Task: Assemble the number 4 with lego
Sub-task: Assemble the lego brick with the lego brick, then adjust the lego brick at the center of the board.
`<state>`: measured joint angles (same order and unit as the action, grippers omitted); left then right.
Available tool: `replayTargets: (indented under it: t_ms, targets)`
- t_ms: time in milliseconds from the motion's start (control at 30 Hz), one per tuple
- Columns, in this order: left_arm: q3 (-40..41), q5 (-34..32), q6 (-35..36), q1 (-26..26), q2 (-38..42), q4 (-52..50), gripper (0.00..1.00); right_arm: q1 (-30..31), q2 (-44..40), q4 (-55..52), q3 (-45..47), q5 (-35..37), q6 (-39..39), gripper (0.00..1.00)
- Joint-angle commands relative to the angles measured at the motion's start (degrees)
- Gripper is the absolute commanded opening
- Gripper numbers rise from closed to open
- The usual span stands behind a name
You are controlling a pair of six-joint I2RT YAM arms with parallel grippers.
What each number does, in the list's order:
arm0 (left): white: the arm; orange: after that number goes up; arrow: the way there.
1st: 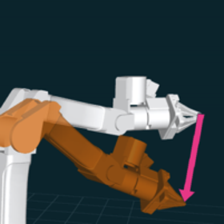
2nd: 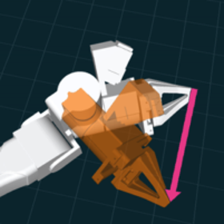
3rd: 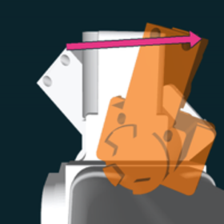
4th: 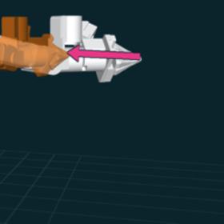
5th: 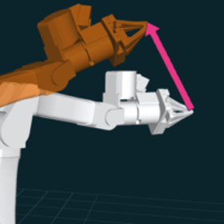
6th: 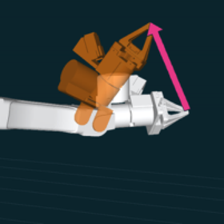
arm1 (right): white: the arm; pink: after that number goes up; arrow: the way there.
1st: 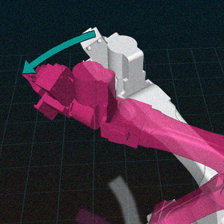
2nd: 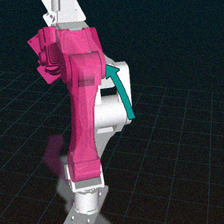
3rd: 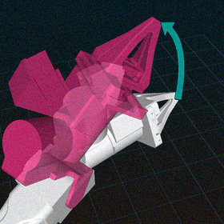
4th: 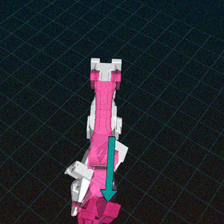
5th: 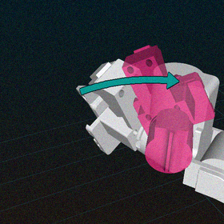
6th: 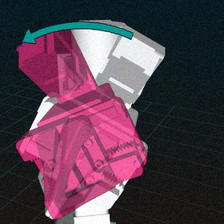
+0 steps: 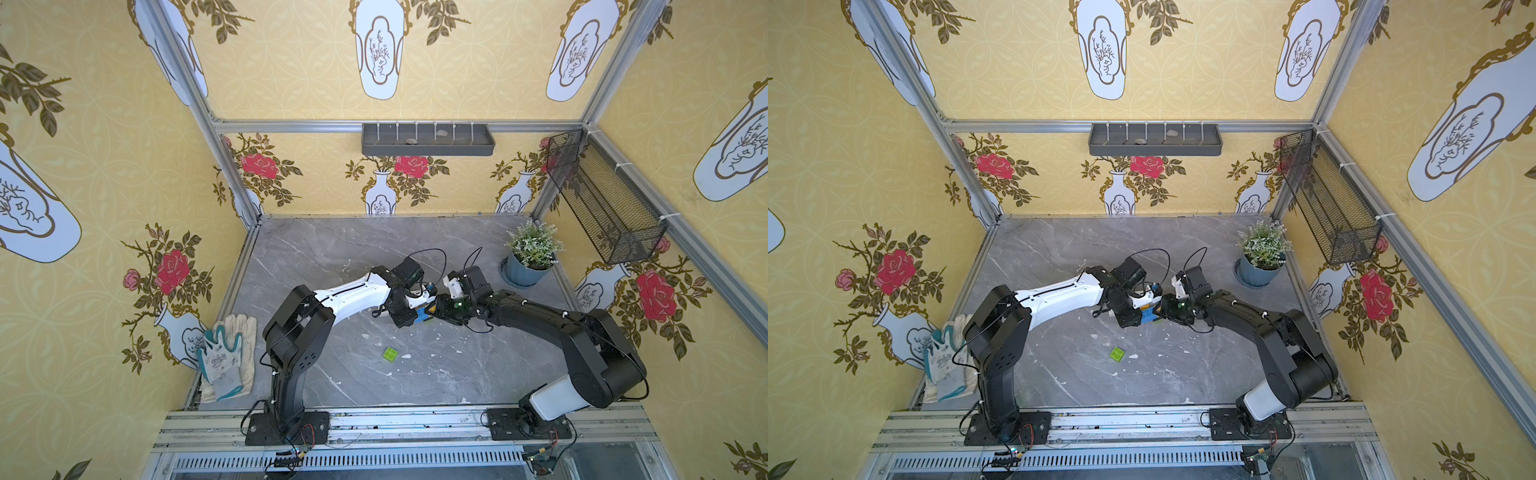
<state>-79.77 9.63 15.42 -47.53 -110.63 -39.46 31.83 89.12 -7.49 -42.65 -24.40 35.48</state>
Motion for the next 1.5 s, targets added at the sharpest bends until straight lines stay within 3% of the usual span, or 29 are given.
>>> replayTargets:
  t_ms: [0,400,633,833,1200,1467]
  targets:
    - [-0.5,3.4,2.0,-0.6,-0.8,0.8,0.22,0.2,2.0,-13.0,1.6,11.3,-0.5,0.52]
    - [0.8,3.7,1.1,-0.5,3.4,5.0,0.42,-0.1,1.0,-14.9,-0.9,11.9,-1.2,0.57]
    - [1.6,3.6,1.0,-0.5,4.2,5.6,0.52,0.1,-0.2,-15.1,-2.1,11.1,-1.6,0.65]
    - [5.7,4.1,-3.0,0.1,10.4,9.9,0.54,0.7,-1.4,-16.7,-5.7,11.6,-1.9,0.72]
    - [18.9,3.0,-18.8,0.7,29.6,20.3,0.51,1.1,-2.2,-19.6,-12.7,11.4,-3.0,0.79]
    - [25.3,0.4,-29.6,0.6,32.7,25.0,0.40,1.4,-0.1,-19.8,-16.2,12.2,-4.5,0.79]
